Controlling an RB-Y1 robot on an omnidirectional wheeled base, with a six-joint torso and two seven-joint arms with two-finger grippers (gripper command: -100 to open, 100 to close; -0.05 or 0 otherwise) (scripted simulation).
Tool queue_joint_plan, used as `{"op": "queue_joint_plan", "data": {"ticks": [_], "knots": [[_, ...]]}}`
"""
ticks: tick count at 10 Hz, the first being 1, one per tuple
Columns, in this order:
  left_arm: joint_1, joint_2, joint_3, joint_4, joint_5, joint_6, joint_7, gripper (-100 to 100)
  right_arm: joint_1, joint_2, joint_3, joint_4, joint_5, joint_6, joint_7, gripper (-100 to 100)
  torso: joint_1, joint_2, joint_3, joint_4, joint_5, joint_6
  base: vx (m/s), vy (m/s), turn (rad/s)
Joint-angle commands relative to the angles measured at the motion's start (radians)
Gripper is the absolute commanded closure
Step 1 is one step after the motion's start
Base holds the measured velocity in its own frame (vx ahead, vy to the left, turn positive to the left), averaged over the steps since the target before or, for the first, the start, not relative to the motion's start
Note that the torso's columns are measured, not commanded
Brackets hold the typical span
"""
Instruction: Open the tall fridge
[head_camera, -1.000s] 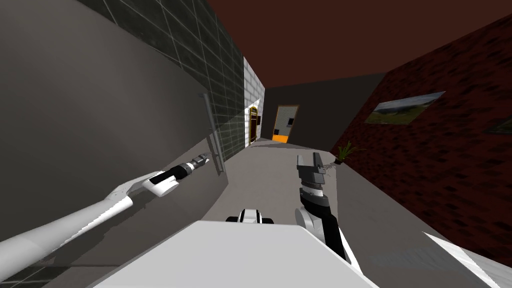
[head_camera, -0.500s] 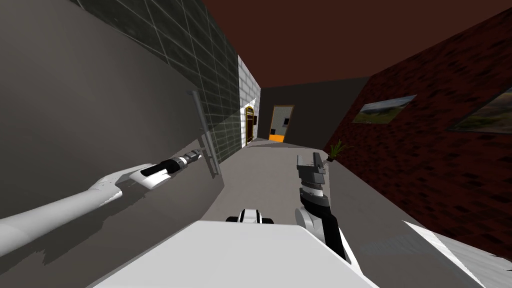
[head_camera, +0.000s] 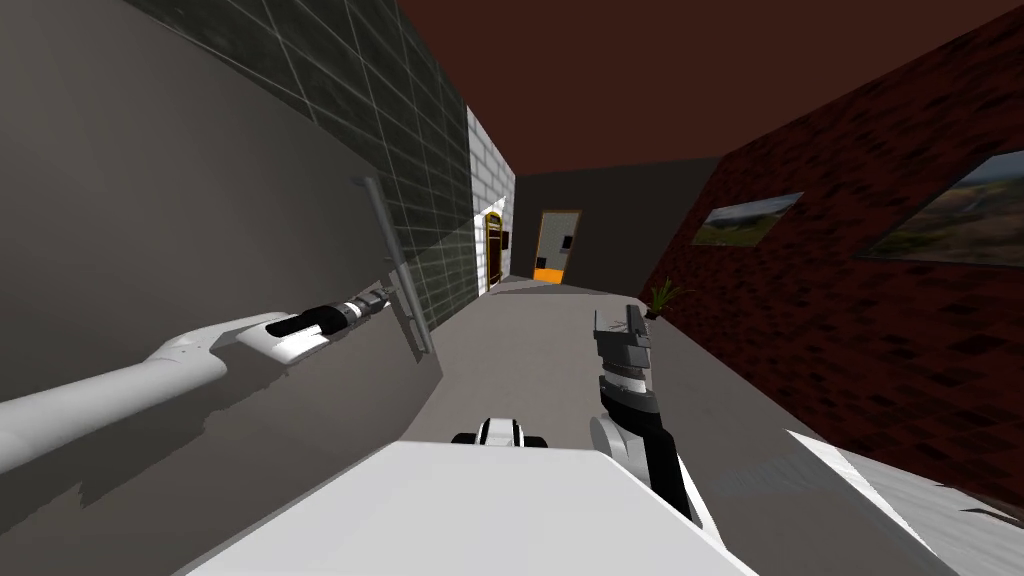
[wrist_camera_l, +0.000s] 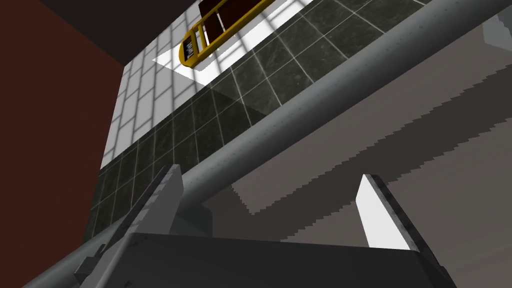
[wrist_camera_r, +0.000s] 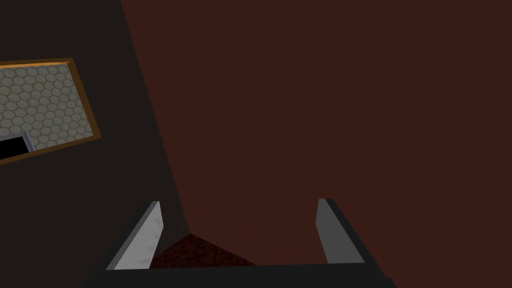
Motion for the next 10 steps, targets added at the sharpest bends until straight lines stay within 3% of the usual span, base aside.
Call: {"op": "queue_joint_plan", "data": {"ticks": [1,2,4,5,8,10], "knots": [[-0.017,0.07,0.03,0.045,0.012,0.034,0.015,-100,0.0,0.0,0.0,0.0,0.0,0.0,0.0,0,-0.001,-0.001,-0.001,0.0,0.0,0.0,0.059,-0.04,-0.153],[-0.017,0.07,0.03,0.045,0.012,0.034,0.015,-100,0.0,0.0,0.0,0.0,0.0,0.0,0.0,0,-0.002,-0.001,-0.001,0.0,0.0,0.0,0.039,-0.031,-0.038],[-0.039,0.122,0.035,0.087,0.022,0.048,0.029,-100,0.0,0.0,0.0,0.0,0.0,0.0,0.0,0,0.0,0.001,0.001,0.0,0.0,0.0,0.031,-0.019,-0.096],[-0.039,0.122,0.035,0.087,0.022,0.048,0.029,-100,0.0,0.0,0.0,0.0,0.0,0.0,0.0,0,0.0,0.001,0.0,0.0,0.0,0.0,0.026,-0.012,-0.044],[-0.068,0.195,0.04,0.141,0.036,0.066,0.049,-100,0.0,0.0,0.0,0.0,0.0,0.0,0.0,0,0.0,0.0,0.0,0.0,0.0,0.0,0.03,-0.018,-0.094],[-0.072,0.196,0.03,0.142,0.038,0.058,0.054,-100,0.0,0.0,0.0,0.0,0.0,0.0,0.0,0,0.0,0.0,0.0,0.0,0.0,-0.001,0.02,-0.009,-0.022]]}}
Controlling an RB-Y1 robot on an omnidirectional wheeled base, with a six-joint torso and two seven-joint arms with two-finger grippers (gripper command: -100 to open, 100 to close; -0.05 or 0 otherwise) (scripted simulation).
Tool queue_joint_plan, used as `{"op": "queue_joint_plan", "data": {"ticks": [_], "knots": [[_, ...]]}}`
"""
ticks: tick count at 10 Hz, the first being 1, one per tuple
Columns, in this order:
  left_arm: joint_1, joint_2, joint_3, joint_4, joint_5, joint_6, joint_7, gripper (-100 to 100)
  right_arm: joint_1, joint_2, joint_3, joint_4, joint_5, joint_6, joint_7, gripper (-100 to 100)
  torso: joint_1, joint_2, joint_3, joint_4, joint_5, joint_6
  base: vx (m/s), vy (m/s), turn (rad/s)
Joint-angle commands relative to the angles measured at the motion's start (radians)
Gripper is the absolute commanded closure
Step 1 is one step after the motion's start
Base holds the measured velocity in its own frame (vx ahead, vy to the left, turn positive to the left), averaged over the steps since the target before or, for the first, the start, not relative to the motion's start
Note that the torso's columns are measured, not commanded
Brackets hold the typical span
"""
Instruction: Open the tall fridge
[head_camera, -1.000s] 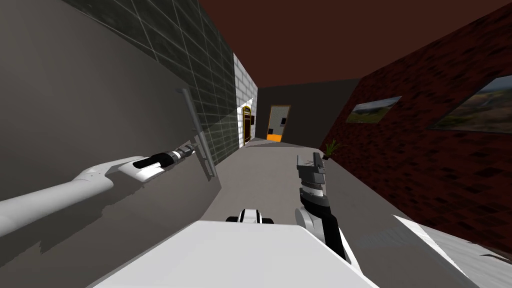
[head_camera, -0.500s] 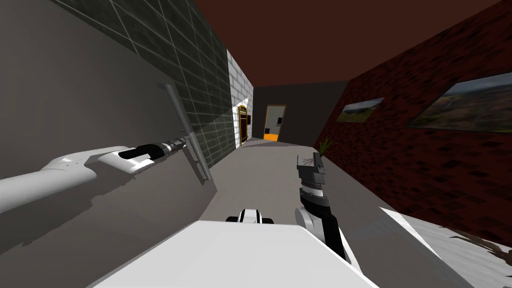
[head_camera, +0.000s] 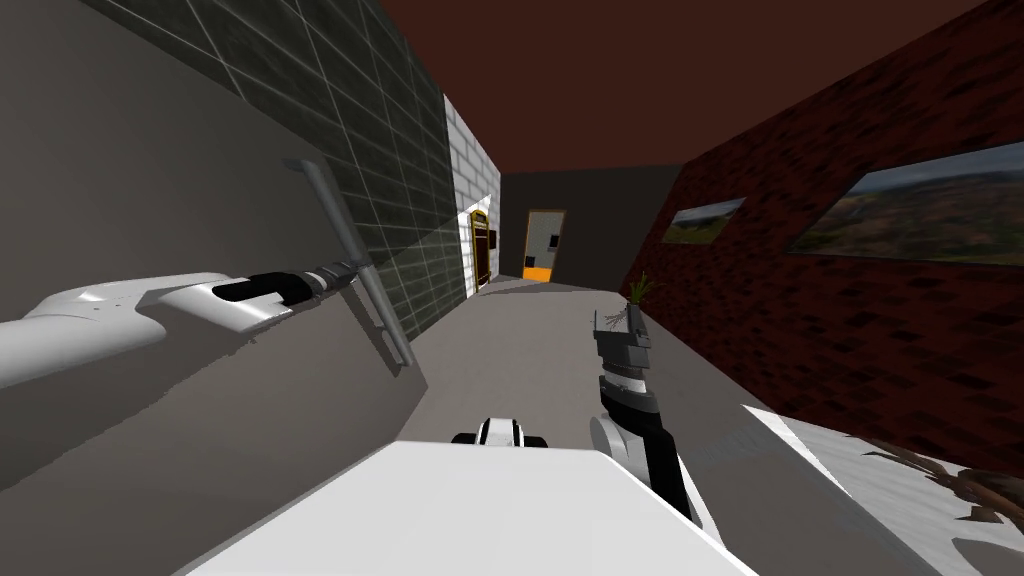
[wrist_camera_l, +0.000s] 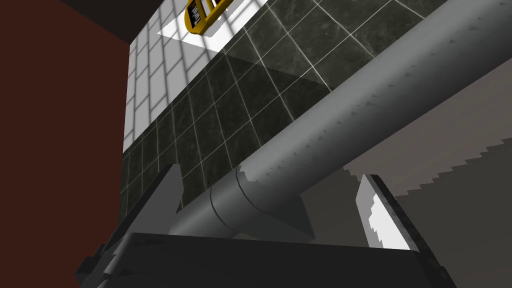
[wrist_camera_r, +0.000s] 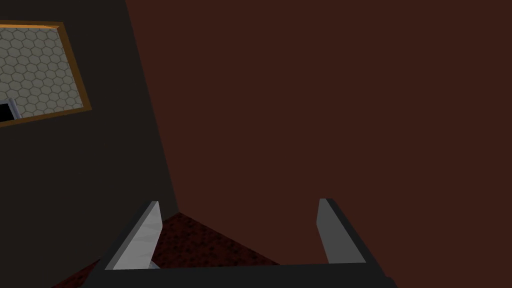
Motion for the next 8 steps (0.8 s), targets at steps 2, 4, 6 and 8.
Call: {"op": "queue_joint_plan", "data": {"ticks": [2,4,6,8], "knots": [[-0.014,-0.014,0.018,0.068,-0.015,0.035,-0.009,-100,-0.001,0.0,0.0,0.0,0.0,0.0,0.0,0,0.002,0.004,0.002,0.001,0.0,0.005,-0.149,0.064,-0.353],[-0.022,-0.021,0.025,0.115,-0.023,0.05,-0.013,-100,-0.001,0.0,0.0,0.0,0.0,0.0,0.0,0,0.0,0.002,0.001,0.001,0.0,0.002,-0.18,0.074,-0.383],[-0.03,-0.028,0.032,0.172,-0.031,0.066,-0.017,-100,0.0,0.0,0.0,0.0,0.0,0.0,0.0,0,0.0,-0.005,-0.003,-0.001,0.0,-0.001,-0.109,0.07,-0.294],[-0.039,-0.034,0.038,0.226,-0.038,0.082,-0.021,-100,0.0,0.0,0.0,0.0,0.0,0.0,0.0,0,0.0,-0.001,-0.001,0.0,0.0,-0.001,-0.13,0.029,-0.297]]}}
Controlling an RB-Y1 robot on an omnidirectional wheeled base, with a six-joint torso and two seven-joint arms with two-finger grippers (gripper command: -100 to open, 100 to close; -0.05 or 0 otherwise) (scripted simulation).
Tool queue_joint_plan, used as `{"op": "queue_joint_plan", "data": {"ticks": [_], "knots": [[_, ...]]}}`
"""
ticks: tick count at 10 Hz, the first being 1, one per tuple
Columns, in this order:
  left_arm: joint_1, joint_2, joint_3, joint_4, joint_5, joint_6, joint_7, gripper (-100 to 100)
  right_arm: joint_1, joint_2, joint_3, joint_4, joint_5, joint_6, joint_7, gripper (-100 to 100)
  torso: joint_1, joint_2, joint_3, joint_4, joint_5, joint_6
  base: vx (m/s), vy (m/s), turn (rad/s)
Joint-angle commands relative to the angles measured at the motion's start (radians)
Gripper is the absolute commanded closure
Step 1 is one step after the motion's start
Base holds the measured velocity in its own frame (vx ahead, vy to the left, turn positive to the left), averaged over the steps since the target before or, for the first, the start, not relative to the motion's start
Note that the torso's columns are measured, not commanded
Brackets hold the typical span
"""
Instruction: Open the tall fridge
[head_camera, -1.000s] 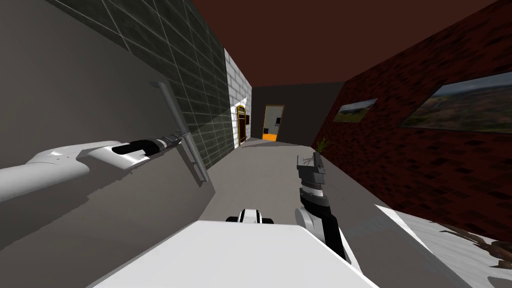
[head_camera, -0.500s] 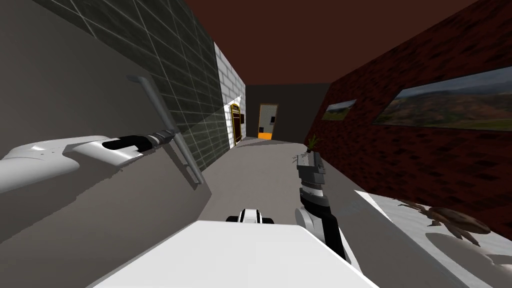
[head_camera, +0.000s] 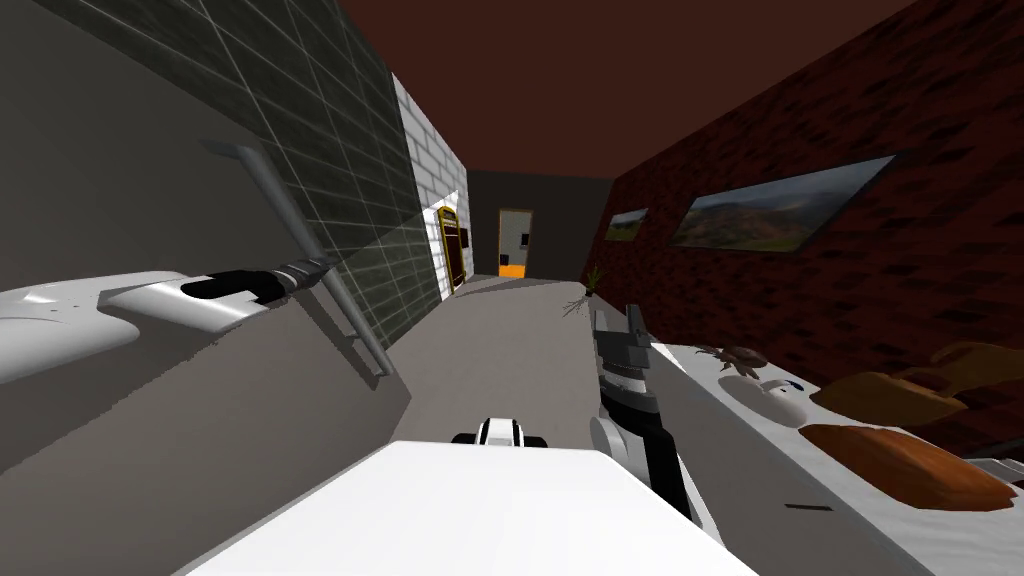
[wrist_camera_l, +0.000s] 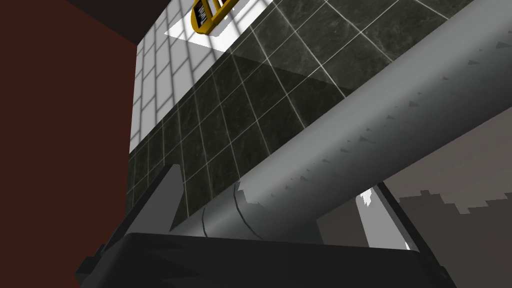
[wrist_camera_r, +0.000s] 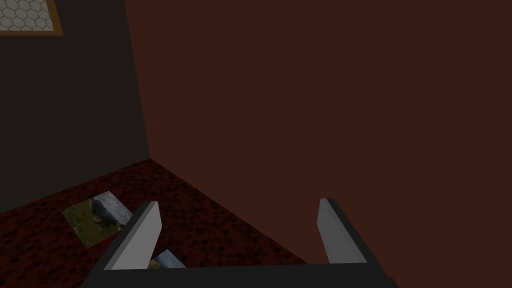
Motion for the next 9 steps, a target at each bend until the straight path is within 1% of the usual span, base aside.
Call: {"op": "queue_joint_plan", "data": {"ticks": [1,2,3,4,5,6,7,8,9], "knots": [[-0.008,-0.014,0.024,0.076,-0.016,0.035,-0.008,-100,0.0,0.0,0.0,0.0,0.0,0.0,0.0,0,0.001,0.002,0.001,0.0,0.001,0.003,-0.225,0.08,-0.431],[-0.017,-0.021,0.031,0.12,-0.024,0.051,-0.011,-100,0.0,0.0,0.0,0.0,0.0,0.0,0.0,0,0.004,0.004,0.002,0.001,0.001,0.004,-0.269,0.088,-0.414],[-0.017,-0.021,0.031,0.143,-0.024,0.051,-0.011,-100,-0.001,0.0,0.0,0.0,0.0,0.0,0.0,0,0.005,0.004,0.003,0.001,0.002,0.002,-0.2,0.025,-0.417],[-0.025,-0.028,0.038,0.188,-0.032,0.067,-0.015,-100,0.0,0.0,0.0,0.0,0.0,0.0,0.0,0,0.001,0.0,0.0,0.0,0.001,0.001,-0.178,-0.007,-0.421],[-0.025,-0.028,0.038,0.188,-0.032,0.067,-0.015,-100,0.0,0.0,0.0,0.0,0.0,0.0,0.0,0,0.0,-0.002,-0.001,-0.001,0.0,0.001,-0.127,-0.003,-0.151],[-0.025,-0.028,0.038,0.188,-0.032,0.067,-0.015,-100,0.0,0.0,0.0,0.0,0.0,0.0,0.0,0,0.0,-0.004,-0.002,-0.001,0.0,0.0,-0.036,-0.003,0.007],[-0.033,-0.034,0.044,0.234,-0.039,0.082,-0.019,-100,0.0,0.0,0.0,0.0,0.0,0.0,0.0,0,0.001,-0.003,-0.002,0.0,0.0,-0.003,-0.082,-0.011,-0.307],[-0.033,-0.034,0.034,0.234,-0.039,0.082,-0.019,-100,0.0,0.0,0.0,0.0,0.0,0.0,0.0,0,0.001,0.001,0.0,0.0,0.0,0.004,-0.116,0.0,-0.193],[-0.033,-0.034,0.044,0.234,-0.039,0.082,-0.019,-100,0.0,0.0,0.0,0.0,0.0,0.0,0.0,0,0.001,0.002,0.001,0.0,0.001,0.004,-0.058,0.008,-0.04]]}}
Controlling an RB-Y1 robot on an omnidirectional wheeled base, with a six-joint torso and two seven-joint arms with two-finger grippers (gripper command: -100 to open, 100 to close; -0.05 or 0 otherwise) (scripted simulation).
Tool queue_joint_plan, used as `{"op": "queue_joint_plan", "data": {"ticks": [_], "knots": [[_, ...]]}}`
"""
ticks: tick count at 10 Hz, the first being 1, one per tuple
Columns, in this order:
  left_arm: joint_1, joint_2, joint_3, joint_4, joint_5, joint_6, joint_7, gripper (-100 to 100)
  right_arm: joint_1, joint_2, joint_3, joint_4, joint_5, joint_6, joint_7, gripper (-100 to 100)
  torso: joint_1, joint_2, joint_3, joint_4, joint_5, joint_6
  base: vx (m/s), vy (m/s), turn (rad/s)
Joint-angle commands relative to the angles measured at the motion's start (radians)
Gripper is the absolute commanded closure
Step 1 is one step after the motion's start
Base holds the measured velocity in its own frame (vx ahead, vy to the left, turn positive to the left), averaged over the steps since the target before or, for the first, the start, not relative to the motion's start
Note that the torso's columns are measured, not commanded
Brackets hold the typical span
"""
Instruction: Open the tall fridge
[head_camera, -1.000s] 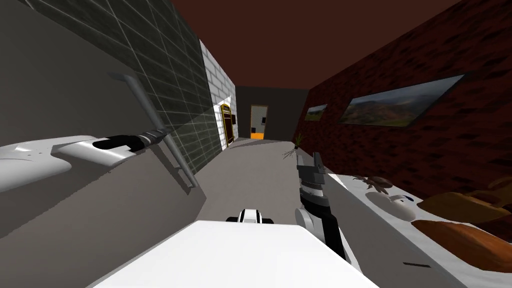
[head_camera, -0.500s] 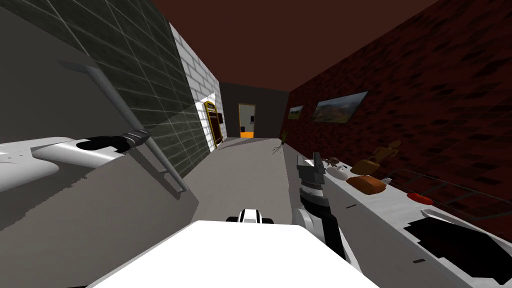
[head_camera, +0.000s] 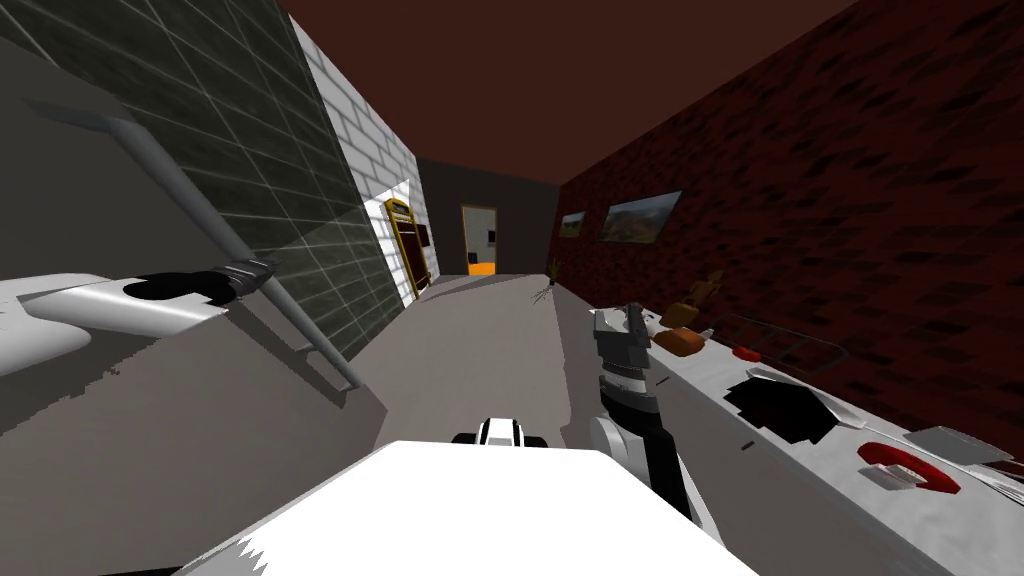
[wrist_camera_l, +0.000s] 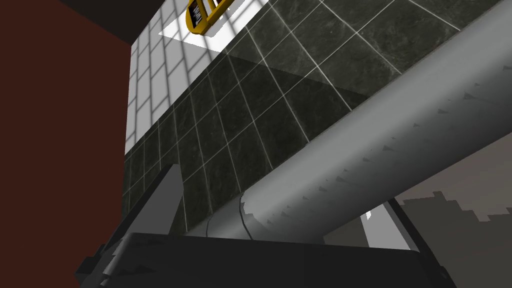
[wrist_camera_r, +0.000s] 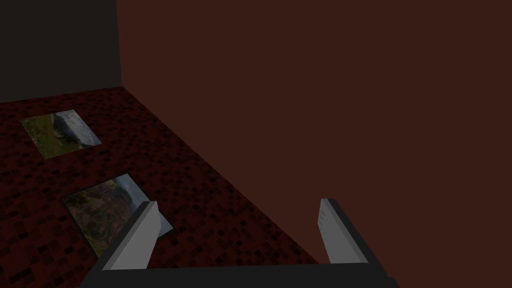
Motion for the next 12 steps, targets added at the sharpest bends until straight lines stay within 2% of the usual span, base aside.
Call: {"op": "queue_joint_plan", "data": {"ticks": [1,2,3,4,5,6,7,8,9,10,12], "knots": [[0.017,-0.015,0.046,0.039,-0.017,0.021,-0.007,-100,0.0,0.0,0.0,0.0,0.0,0.0,0.0,0,0.001,-0.002,-0.001,0.0,-0.001,-0.004,-0.109,0.002,-0.284],[0.028,-0.01,0.044,0.016,-0.011,0.009,-0.003,-100,0.0,0.0,0.0,0.0,0.0,0.0,0.0,0,0.0,0.002,0.001,0.0,0.0,-0.002,-0.068,0.003,-0.072],[0.025,-0.008,0.039,-0.007,-0.009,0.005,-0.003,100,0.0,0.0,0.0,0.0,0.0,0.0,0.0,0,0.0,-0.001,0.0,0.0,-0.001,-0.003,0.063,0.016,0.25],[0.034,-0.002,0.033,-0.043,-0.001,-0.011,0.001,100,0.001,0.0,0.0,0.0,0.0,0.0,0.0,0,0.001,-0.002,0.0,0.001,0.0,-0.013,0.186,0.017,0.385],[0.034,-0.002,0.033,-0.053,-0.001,-0.011,0.001,100,0.001,0.0,0.0,0.0,0.0,0.0,0.0,0,0.002,0.0,0.001,0.003,0.0,-0.012,0.183,-0.026,0.29],[0.042,0.005,0.026,-0.098,0.006,-0.026,0.004,100,0.001,0.0,0.0,0.0,0.0,0.0,0.0,0,0.004,0.002,0.001,0.003,0.0,-0.007,0.181,-0.032,0.361],[0.042,0.005,0.041,-0.098,0.006,-0.026,0.004,100,0.001,0.0,0.0,0.0,0.0,0.0,0.0,0,0.004,0.004,0.002,0.003,0.001,-0.009,0.144,-0.028,0.225],[0.042,0.005,0.026,-0.098,0.006,-0.026,0.004,100,0.001,0.0,0.0,0.0,0.0,0.0,0.0,0,0.005,0.005,0.002,0.003,-0.001,-0.005,0.047,-0.016,0.037],[0.05,0.012,0.019,-0.144,0.014,-0.042,0.008,100,0.0,0.0,0.0,0.0,0.0,0.0,0.0,0,0.006,0.004,0.001,0.003,-0.001,-0.001,0.091,0.008,0.279],[0.05,0.012,0.019,-0.144,0.014,-0.042,0.008,100,0.001,0.0,0.0,0.0,0.0,0.0,0.0,0,0.006,0.001,0.001,0.003,0.0,-0.008,0.116,-0.007,0.212],[0.067,0.026,0.006,-0.226,0.029,-0.073,0.016,100,0.001,0.0,0.0,0.0,0.0,0.0,0.0,0,0.004,0.003,0.002,0.003,0.0,-0.01,0.178,-0.041,0.349]]}}
